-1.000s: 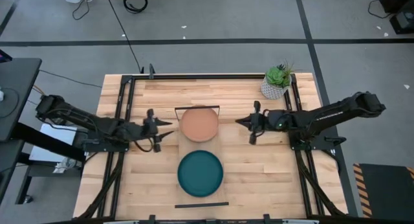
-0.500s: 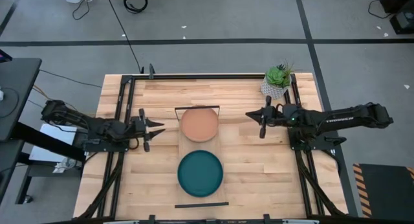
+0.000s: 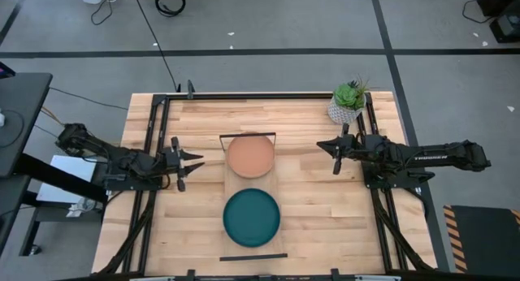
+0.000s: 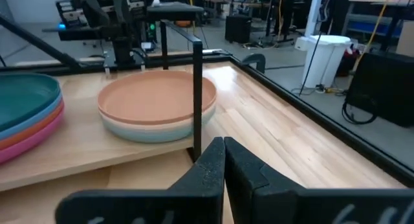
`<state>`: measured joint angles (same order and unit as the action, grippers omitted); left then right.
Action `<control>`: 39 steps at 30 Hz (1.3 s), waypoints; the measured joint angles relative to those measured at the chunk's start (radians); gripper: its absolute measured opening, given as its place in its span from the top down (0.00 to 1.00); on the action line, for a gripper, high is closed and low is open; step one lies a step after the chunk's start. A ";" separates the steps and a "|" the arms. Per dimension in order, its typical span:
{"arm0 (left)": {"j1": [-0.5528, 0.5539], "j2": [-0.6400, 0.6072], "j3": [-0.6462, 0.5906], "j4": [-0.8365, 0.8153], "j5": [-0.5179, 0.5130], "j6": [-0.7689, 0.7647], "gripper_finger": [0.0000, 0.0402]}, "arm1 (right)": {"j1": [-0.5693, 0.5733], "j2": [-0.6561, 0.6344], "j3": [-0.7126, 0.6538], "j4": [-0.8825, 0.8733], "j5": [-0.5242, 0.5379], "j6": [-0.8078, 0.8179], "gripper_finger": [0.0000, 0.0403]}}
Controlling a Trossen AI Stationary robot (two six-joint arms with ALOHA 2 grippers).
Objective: Place and stack plates onto a shelf
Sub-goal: Return to Home Position
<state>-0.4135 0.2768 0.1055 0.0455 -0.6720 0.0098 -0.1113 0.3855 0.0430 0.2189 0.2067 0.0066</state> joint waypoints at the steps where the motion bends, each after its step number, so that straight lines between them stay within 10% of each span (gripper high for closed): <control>1: -0.001 -0.010 0.000 -0.015 -0.001 -0.003 0.73 | -0.004 -0.017 -0.011 0.000 -0.005 0.007 0.97; 13: -0.001 -0.278 0.000 -0.278 0.028 0.007 0.73 | -0.055 -0.262 -0.037 -0.131 -0.019 0.054 0.98; 39: -0.018 -0.264 -0.001 -0.234 0.120 -0.155 0.73 | -0.061 -0.355 -0.036 0.020 0.054 0.122 0.96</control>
<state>-0.4316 0.0128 0.1043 -0.1886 -0.5522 -0.1455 -0.1726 0.0302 0.0074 0.2386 0.2607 0.1287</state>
